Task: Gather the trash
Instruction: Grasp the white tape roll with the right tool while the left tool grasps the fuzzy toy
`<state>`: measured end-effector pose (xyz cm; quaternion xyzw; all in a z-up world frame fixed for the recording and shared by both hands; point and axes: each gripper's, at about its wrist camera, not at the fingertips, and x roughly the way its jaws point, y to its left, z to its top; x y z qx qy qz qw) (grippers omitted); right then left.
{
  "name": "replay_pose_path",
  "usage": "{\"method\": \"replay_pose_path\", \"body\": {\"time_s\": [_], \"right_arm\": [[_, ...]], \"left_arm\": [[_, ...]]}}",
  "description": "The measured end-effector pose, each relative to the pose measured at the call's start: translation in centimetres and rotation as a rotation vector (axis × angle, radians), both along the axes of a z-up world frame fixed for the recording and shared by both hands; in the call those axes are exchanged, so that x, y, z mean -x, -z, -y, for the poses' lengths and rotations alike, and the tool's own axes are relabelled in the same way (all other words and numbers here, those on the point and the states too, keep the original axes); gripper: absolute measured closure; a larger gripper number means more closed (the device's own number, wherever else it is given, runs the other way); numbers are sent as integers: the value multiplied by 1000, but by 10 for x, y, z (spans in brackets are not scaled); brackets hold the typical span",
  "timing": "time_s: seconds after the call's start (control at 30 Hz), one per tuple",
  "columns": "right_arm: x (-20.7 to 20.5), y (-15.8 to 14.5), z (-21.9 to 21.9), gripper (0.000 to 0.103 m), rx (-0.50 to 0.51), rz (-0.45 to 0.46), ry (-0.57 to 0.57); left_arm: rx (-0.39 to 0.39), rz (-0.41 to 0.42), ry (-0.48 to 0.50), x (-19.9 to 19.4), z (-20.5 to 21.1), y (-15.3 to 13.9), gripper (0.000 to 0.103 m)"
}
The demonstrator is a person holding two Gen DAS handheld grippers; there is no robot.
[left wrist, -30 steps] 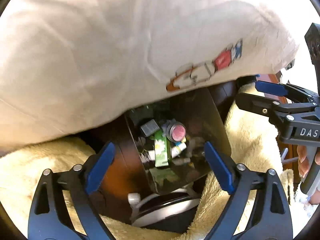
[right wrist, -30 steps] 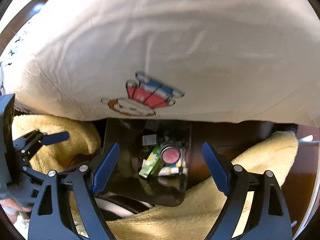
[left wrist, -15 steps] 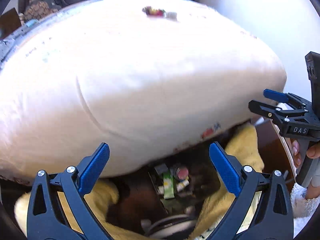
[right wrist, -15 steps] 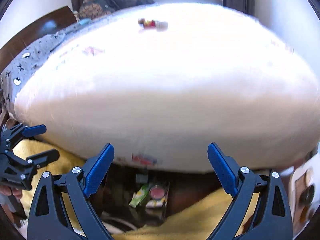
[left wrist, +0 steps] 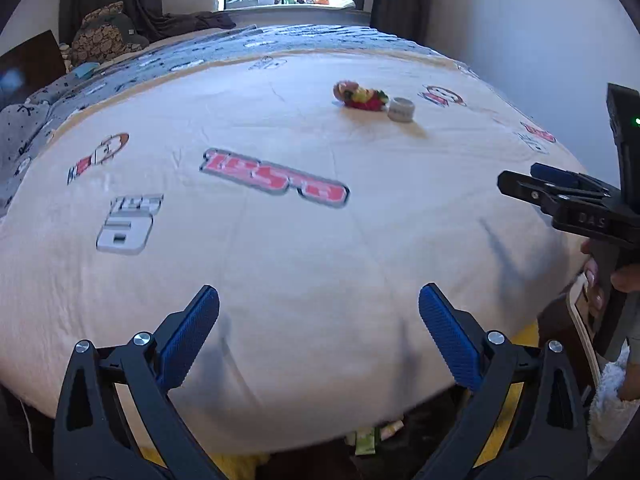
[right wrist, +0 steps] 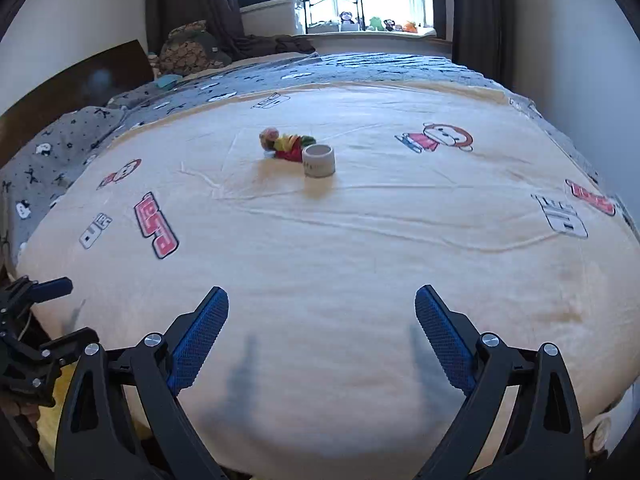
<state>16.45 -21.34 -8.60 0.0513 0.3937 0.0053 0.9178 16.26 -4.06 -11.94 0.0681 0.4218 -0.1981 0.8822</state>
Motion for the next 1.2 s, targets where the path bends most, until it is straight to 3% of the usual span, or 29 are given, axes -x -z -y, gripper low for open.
{"method": "replay_pose_path", "body": {"time_s": [0.1,0.4,0.57,0.6,0.83,1.0,1.2], "right_arm": [[-35,0,2,11,-4,6,-5],[-135,18,-2,38,20,-54,-10],[-166,32,-4,61,34,-103,-13],[-167,32,-3,69,34,-102,-18],[-145,19,21,69,38,-68,2],[-114,8,47,69,34,-63,35],[-80,3,61,69,9,-42,23]], "left_arm": [[-2,12,-10,-21,7,-3,8],[-19,13,-5,-72,25,-3,8],[-32,9,-4,-93,32,1,8],[-33,9,-5,-97,33,1,8],[-11,15,-9,-128,54,0,8],[50,2,28,-154,81,-8,8],[13,18,28,-193,128,-9,8]]}}
